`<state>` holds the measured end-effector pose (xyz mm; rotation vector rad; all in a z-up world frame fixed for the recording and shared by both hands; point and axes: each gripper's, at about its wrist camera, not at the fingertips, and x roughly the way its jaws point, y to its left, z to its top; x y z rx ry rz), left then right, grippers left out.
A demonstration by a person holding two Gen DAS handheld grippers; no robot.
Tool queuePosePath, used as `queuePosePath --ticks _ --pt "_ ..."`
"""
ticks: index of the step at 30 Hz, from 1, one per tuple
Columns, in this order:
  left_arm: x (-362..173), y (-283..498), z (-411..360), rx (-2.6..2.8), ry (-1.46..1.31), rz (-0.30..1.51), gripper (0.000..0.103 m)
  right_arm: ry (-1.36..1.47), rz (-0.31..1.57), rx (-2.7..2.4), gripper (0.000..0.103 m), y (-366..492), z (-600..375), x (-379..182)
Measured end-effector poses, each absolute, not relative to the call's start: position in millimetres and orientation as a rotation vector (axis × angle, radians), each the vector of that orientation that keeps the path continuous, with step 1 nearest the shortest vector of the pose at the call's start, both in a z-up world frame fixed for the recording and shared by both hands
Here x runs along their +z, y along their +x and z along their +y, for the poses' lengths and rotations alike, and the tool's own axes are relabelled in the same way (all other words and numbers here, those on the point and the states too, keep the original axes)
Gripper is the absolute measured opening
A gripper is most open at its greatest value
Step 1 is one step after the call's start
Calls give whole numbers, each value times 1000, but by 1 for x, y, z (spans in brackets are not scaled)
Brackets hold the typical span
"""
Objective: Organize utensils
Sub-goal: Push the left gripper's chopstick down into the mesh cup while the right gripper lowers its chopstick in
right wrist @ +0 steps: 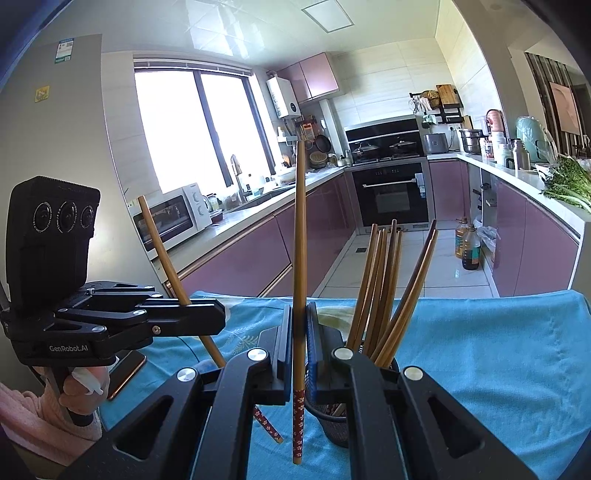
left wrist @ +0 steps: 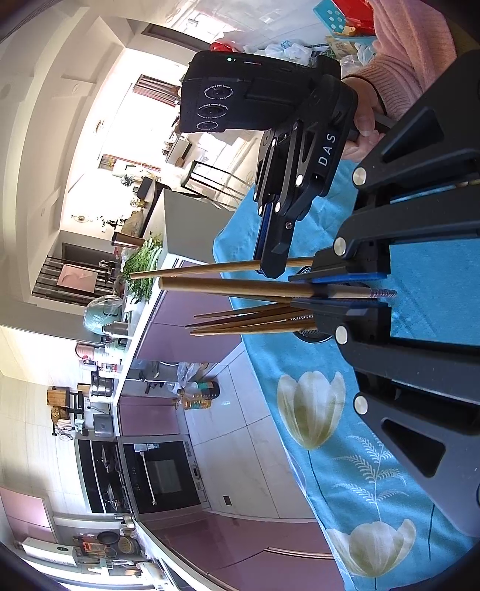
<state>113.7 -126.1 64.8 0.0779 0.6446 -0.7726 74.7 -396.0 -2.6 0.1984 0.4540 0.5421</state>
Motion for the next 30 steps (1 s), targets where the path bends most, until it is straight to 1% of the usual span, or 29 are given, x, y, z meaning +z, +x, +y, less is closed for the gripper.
queuePosePath --ticks 30 --pt "86 117 -125 -800 55 594 7 209 434 529 6 83 -395 3"
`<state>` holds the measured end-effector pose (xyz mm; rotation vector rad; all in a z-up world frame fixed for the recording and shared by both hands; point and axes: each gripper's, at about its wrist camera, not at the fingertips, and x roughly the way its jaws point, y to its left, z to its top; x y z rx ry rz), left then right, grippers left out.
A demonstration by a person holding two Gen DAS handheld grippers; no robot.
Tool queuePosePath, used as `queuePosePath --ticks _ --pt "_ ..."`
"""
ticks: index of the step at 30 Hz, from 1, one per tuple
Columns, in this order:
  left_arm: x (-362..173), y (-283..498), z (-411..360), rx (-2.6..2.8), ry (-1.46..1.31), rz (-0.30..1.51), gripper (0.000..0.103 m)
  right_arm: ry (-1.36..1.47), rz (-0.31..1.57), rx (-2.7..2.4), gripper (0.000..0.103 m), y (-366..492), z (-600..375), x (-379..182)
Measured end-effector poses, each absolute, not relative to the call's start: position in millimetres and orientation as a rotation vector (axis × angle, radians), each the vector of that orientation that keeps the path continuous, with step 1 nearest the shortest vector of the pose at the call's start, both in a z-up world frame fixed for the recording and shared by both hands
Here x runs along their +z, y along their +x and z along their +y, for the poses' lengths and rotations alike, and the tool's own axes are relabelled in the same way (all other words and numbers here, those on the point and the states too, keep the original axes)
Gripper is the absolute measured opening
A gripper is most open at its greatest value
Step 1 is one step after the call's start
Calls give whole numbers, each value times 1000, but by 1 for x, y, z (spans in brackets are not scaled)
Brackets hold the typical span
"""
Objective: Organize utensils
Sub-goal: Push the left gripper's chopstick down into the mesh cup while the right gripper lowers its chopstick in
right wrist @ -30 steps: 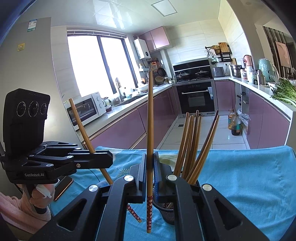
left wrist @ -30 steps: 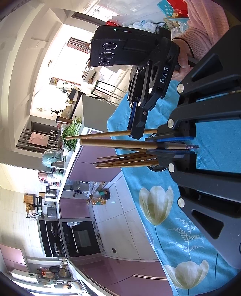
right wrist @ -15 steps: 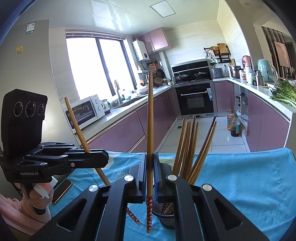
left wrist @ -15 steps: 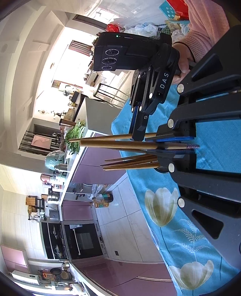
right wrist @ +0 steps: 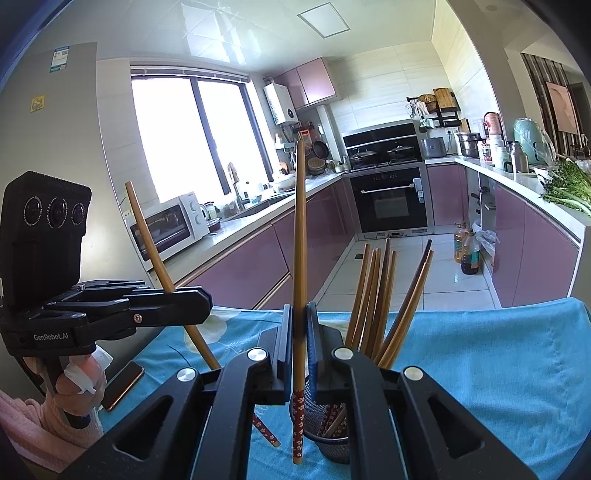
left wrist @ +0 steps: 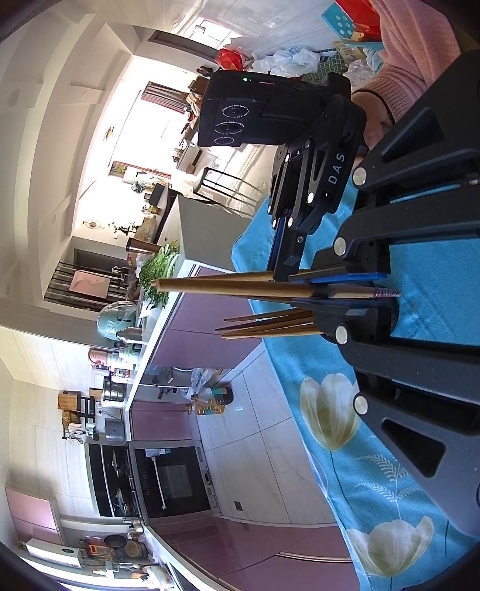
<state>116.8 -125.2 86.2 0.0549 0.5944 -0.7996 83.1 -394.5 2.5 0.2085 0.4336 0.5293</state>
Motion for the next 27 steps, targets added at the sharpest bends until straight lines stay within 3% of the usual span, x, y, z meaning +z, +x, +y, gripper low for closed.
queuePosePath --ticks 27 --pt "96 120 -129 -801 43 537 7 207 380 513 6 80 -388 13"
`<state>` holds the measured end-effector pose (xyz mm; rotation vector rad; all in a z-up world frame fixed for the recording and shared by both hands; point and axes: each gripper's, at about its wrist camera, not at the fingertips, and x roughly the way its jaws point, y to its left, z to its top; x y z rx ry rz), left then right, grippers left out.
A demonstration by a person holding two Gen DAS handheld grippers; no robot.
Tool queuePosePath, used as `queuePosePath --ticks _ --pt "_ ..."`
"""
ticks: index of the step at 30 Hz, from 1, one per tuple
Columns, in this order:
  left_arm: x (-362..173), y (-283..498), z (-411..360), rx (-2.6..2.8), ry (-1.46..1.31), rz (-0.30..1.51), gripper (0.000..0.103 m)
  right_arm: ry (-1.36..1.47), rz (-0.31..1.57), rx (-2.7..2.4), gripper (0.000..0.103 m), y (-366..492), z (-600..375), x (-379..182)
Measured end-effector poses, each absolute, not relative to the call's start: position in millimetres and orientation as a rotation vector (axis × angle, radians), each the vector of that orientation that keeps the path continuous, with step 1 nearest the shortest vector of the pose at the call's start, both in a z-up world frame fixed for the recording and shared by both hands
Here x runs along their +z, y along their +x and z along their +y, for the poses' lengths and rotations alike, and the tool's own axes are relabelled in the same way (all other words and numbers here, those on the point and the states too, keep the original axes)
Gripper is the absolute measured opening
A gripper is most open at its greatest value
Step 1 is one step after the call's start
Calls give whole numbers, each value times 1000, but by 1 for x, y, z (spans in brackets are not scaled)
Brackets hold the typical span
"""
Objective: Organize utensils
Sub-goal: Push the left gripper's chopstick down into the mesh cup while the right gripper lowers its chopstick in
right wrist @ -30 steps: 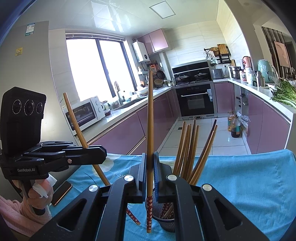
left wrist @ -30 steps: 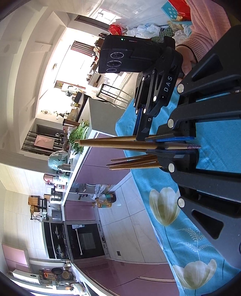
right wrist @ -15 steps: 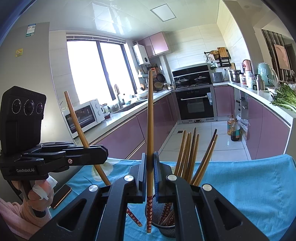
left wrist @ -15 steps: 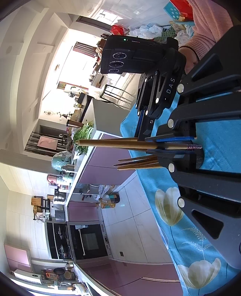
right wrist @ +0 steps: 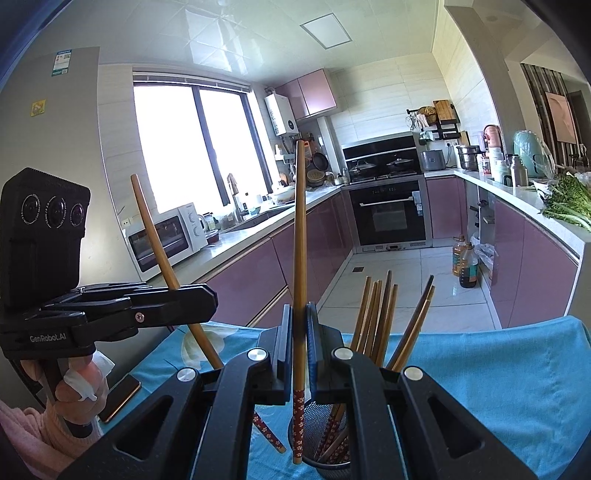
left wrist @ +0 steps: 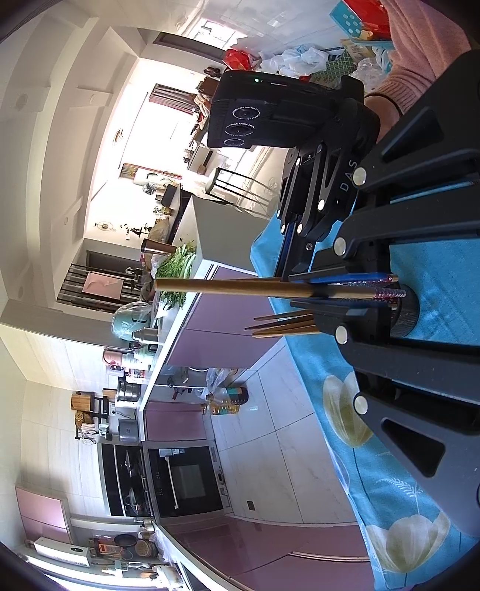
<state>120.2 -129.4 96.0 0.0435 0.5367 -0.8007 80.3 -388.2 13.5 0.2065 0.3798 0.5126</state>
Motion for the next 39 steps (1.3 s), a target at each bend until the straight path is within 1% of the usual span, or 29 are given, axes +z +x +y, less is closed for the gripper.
queuePosePath --ticks 21,39 --pt "97 114 -140 -761 90 519 7 216 406 454 6 90 -382 7" --pt "93 124 -144 -757 102 573 7 226 423 418 6 99 -380 -2"
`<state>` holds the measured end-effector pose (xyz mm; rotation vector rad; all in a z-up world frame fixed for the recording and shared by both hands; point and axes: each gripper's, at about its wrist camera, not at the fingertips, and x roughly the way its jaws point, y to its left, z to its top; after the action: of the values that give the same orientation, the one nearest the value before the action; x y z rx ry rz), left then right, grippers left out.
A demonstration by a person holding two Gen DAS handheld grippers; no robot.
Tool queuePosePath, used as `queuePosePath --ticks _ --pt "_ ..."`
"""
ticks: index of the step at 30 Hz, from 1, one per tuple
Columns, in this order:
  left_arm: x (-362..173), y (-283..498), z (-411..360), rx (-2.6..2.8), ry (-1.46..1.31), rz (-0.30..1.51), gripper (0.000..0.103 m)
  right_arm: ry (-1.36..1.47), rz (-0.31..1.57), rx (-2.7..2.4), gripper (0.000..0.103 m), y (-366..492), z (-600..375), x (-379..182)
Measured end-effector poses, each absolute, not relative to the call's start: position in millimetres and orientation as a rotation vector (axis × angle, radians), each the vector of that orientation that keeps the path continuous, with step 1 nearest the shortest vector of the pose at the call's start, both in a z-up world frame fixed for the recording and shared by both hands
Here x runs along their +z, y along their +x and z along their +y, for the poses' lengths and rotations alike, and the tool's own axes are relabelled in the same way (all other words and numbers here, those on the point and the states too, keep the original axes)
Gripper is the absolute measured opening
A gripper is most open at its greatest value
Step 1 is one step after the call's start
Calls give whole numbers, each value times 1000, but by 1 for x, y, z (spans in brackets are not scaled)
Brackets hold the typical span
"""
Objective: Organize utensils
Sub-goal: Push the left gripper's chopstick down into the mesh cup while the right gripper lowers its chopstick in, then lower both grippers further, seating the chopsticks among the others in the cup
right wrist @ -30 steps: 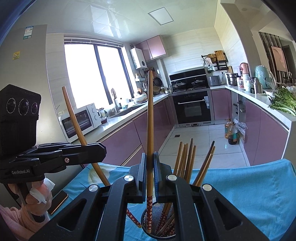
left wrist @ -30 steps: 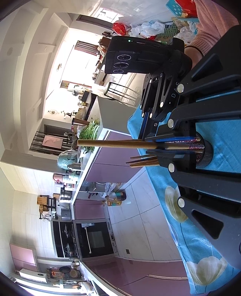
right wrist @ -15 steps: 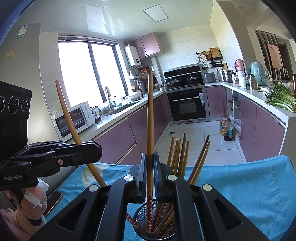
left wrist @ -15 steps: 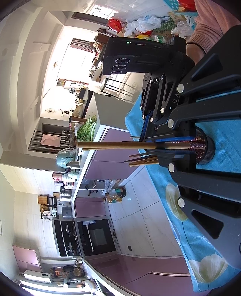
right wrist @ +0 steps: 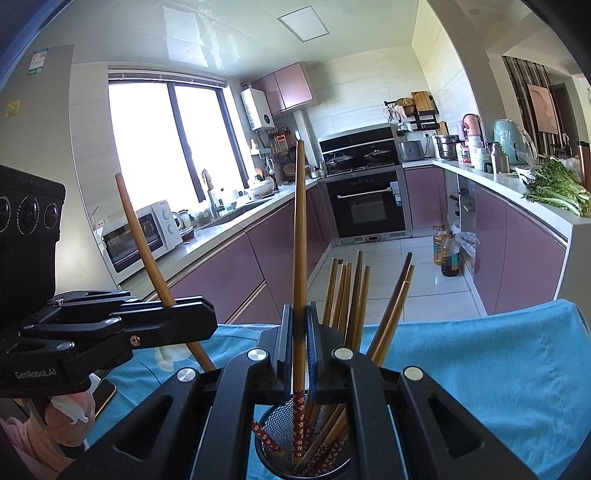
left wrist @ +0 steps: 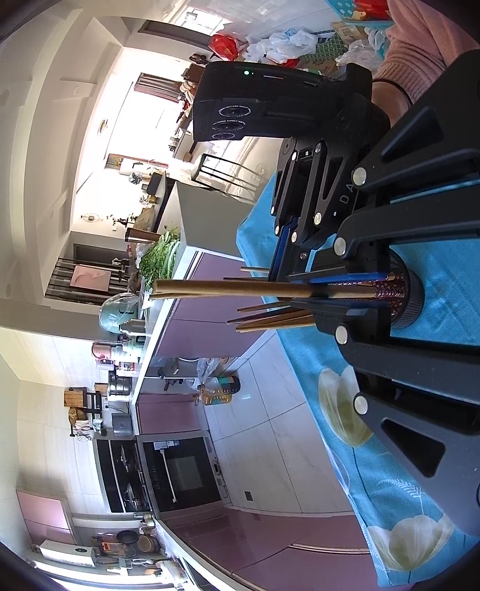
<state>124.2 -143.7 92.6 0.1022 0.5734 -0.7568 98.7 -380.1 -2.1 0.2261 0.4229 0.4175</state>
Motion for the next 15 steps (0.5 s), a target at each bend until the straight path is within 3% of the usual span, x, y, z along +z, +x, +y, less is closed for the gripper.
queuePosePath --ticks 15 --pt "89 130 -150 -757 121 609 7 243 452 405 6 104 -376 -13"
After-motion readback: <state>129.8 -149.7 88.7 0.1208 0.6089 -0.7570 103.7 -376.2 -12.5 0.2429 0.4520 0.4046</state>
